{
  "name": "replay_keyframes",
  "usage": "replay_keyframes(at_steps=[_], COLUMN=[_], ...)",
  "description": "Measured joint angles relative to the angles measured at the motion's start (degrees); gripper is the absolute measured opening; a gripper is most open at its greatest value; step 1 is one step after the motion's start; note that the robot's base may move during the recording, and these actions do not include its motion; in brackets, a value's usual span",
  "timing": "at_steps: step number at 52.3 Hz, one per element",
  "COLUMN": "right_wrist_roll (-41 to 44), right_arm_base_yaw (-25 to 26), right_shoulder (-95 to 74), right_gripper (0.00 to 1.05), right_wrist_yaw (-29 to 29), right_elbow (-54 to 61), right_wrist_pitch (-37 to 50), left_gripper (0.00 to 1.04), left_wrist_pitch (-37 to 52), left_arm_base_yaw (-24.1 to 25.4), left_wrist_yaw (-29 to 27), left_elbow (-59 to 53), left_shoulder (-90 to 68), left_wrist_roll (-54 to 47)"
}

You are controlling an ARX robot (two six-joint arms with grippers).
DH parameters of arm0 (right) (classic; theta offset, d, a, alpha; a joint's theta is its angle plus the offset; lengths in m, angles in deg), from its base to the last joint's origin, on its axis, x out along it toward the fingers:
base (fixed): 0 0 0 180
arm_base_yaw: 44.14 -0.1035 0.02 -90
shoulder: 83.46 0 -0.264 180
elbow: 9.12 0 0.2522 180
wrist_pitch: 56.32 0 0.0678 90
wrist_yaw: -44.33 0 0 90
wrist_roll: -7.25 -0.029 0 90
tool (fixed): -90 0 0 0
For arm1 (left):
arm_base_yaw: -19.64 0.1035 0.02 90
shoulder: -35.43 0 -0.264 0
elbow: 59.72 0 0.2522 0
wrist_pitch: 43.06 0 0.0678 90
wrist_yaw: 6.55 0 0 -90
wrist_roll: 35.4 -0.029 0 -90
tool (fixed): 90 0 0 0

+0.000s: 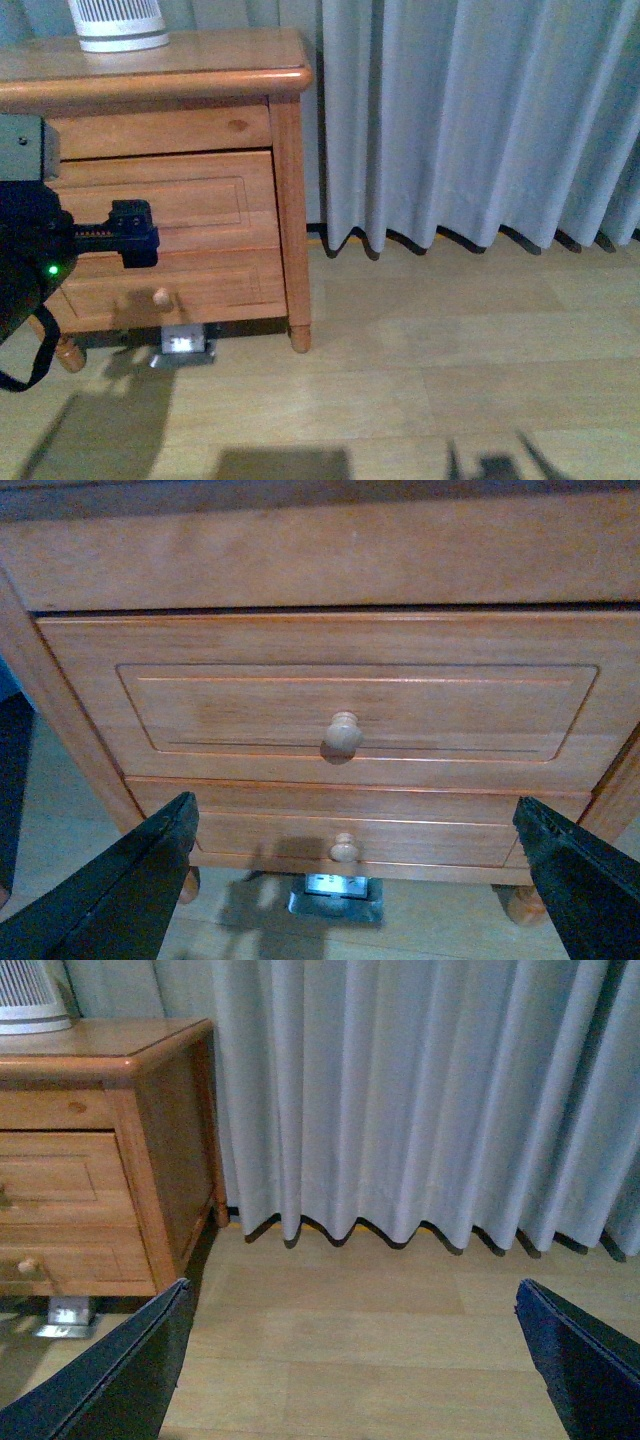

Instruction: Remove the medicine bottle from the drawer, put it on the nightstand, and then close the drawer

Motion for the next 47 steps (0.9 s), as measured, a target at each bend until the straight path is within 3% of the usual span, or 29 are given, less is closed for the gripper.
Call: replay_keyframes(at_steps=[30,47], right_wrist_roll=[0.0,0.0], right_arm_base_yaw=[0.0,0.0], right_shoulder=[0.0,0.0], right_gripper=[0.98,0.98], right_wrist_yaw=[0.0,0.0], right_elbow=[0.0,0.0], right_wrist_pitch=[0.0,0.0], left_gripper=[0.98,0.98], left_wrist_pitch=[-7.4,-9.5], left_arm_base_yaw=[3.5,4.5], left_wrist_yaw=[4.7,5.6], left_elbow=[29.4,36.1], left_shoulder=[-21.0,-25.5], left_wrist_roll=[-6.4,-8.3])
